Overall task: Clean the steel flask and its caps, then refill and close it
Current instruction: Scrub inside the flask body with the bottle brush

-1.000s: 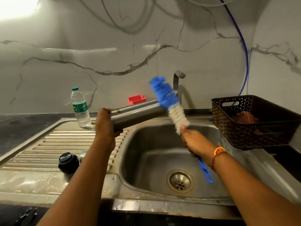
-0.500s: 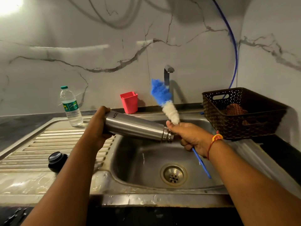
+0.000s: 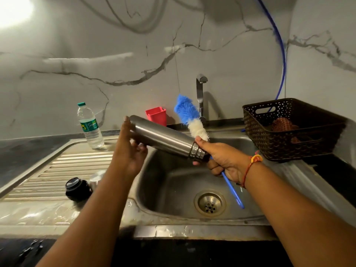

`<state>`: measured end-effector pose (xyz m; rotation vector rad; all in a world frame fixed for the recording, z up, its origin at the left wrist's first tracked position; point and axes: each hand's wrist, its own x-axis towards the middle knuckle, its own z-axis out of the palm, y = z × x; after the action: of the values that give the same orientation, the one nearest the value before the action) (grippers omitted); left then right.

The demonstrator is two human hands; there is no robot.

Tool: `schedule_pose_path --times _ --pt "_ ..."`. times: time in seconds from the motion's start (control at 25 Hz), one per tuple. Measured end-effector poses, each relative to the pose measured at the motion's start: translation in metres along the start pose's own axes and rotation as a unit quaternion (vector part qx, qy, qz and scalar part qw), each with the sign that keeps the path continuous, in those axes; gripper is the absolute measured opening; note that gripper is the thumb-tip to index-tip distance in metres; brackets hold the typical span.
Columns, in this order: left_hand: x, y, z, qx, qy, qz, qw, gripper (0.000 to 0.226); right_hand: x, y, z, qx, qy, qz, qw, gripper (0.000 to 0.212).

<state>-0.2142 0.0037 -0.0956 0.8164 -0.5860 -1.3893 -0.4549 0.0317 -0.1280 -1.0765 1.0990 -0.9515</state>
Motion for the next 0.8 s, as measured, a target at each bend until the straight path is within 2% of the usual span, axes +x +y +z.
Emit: schedule_pose_path --times 0.08,0.2,0.32,0.44,0.56,0.72,0.8 --pt "-0.016 -0.021 0.018 -0.05 -0.049 -0.046 0.997 0.077 -0.001 -0.003 0.007 0.05 -0.003 -0.002 0.999 0.059" --pt "-0.032 -0.044 0.04 -0.018 -0.093 -0.077 0.992 0.068 -0.005 -0.009 0.009 0.117 0.009 -0.019 0.993 0.052" --pt "-0.035 -0.046 0.045 0.03 -0.124 -0.093 0.987 0.066 -0.008 -0.011 0.004 0.122 0.025 -0.028 0.992 0.051" --pt "-0.035 -0.057 0.038 0.051 -0.106 -0.1 0.988 0.065 -0.008 -0.01 0.009 0.091 0.027 -0.018 0.995 0.057" --pt "-0.025 -0.056 0.036 0.032 -0.072 -0.061 0.995 0.071 -0.005 -0.009 0.015 0.066 0.018 -0.006 0.998 0.062" --pt "-0.005 -0.042 0.037 -0.06 -0.019 -0.046 0.997 0.054 0.002 -0.008 0.016 -0.035 0.096 0.006 0.995 0.078" --pt "0.002 -0.039 0.028 -0.091 -0.002 -0.04 0.995 0.049 0.005 -0.007 0.016 -0.04 0.118 0.009 0.992 0.082"
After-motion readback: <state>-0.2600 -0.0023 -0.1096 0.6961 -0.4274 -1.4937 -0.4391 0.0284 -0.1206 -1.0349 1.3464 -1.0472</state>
